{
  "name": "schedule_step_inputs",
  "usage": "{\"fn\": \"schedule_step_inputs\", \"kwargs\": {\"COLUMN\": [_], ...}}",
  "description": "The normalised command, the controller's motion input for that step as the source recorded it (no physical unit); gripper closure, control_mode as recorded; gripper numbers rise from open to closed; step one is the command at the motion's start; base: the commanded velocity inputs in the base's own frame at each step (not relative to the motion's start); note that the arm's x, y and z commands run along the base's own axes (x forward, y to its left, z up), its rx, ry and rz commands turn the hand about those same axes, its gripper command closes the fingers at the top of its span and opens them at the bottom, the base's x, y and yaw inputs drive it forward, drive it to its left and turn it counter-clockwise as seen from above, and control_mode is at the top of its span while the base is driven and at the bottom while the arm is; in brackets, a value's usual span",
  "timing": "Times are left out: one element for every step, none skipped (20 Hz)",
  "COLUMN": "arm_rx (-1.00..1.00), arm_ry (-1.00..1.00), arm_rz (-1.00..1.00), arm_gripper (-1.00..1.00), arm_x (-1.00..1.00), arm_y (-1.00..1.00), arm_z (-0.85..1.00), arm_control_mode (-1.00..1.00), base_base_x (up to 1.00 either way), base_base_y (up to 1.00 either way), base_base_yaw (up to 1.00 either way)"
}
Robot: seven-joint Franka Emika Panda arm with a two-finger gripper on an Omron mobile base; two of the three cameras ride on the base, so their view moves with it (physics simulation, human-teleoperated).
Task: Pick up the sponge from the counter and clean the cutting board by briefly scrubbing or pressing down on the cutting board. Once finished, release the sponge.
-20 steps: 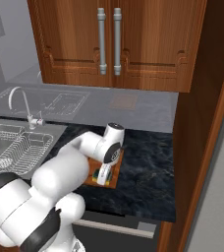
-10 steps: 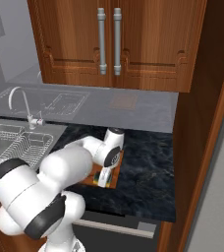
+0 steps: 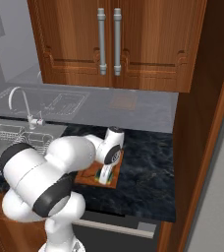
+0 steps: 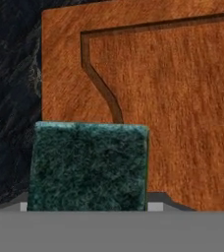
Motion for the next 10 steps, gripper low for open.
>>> {"fn": "schedule_step_inputs", "kwargs": {"arm_rx": [0.00, 0.00, 0.00, 0.00, 0.00, 0.00, 0.00, 0.00, 0.00, 0.00], "arm_ry": [0.00, 0.00, 0.00, 0.00, 0.00, 0.00, 0.00, 0.00, 0.00, 0.00], "arm_rz": [0.00, 0.00, 0.00, 0.00, 0.00, 0.00, 0.00, 0.01, 0.01, 0.02], "arm_gripper": [1.00, 1.00, 1.00, 1.00, 1.00, 1.00, 1.00, 1.00, 1.00, 1.00], "arm_x": [0.56, 0.56, 0.57, 0.57, 0.56, 0.56, 0.59, 0.59, 0.61, 0.64], "arm_y": [0.00, 0.00, 0.00, 0.00, 0.00, 0.00, 0.00, 0.00, 0.00, 0.00], "arm_z": [-0.13, -0.13, -0.13, -0.14, -0.17, -0.19, -0.19, -0.19, -0.19, -0.18], "arm_control_mode": [-1.00, -1.00, -1.00, -1.00, -1.00, -1.00, -1.00, -1.00, -1.00, -1.00], "base_base_x": [0.00, 0.00, 0.00, 0.00, 0.00, 0.00, 0.00, 0.00, 0.00, 0.00], "base_base_y": [0.00, 0.00, 0.00, 0.00, 0.00, 0.00, 0.00, 0.00, 0.00, 0.00], "base_base_yaw": [0.00, 0.00, 0.00, 0.00, 0.00, 0.00, 0.00, 0.00, 0.00, 0.00]}}
